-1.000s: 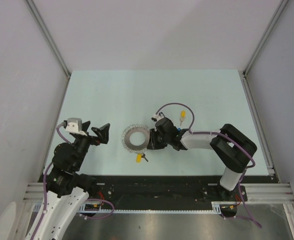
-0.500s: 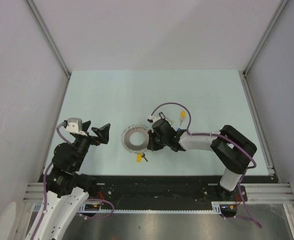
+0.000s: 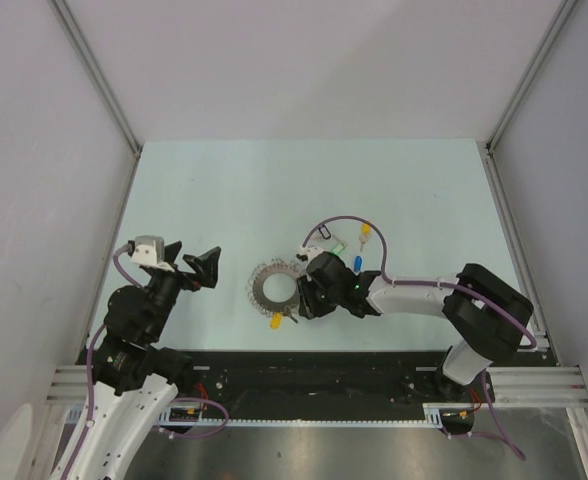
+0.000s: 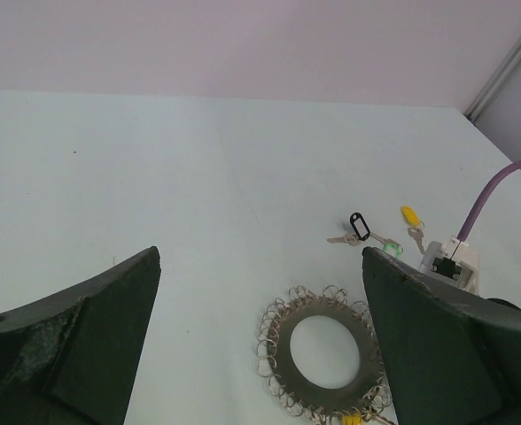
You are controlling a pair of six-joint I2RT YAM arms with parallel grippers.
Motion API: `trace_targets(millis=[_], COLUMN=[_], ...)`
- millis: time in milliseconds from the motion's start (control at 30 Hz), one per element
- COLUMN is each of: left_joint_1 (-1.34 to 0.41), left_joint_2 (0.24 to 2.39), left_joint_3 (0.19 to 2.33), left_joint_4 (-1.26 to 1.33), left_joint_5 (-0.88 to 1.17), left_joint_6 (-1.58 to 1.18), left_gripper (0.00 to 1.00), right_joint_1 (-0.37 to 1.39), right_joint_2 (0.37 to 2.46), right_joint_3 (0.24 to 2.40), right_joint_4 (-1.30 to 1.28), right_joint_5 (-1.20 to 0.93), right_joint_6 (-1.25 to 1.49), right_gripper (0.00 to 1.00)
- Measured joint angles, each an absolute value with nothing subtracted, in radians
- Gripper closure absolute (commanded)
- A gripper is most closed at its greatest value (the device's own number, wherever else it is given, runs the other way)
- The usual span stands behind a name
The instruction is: Put the keys on the keyring
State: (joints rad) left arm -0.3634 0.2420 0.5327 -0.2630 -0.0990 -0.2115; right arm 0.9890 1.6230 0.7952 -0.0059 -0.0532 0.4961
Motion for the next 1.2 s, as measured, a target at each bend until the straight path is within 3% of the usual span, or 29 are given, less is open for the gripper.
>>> trace_targets(millis=[500,1200], left_joint_1=[-0.363,-0.363], left_joint_2=[0.242,0.241], left_joint_3=[0.531,0.531], left_joint_4=[-0.262,-0.256], left_joint_5=[-0.097,-0.092], left_joint_6=[-0.212,-0.212], left_gripper=[0.00,0.00], right_joint_1=[0.902,0.888], right_joint_2=[1.678,1.799], right_joint_3=[1.020,1.054], right_joint_4=[-0.251,-0.292], right_joint_5=[-0.145,-0.212], right_joint_6=[0.434,0.406], right_gripper=[0.71,0.78])
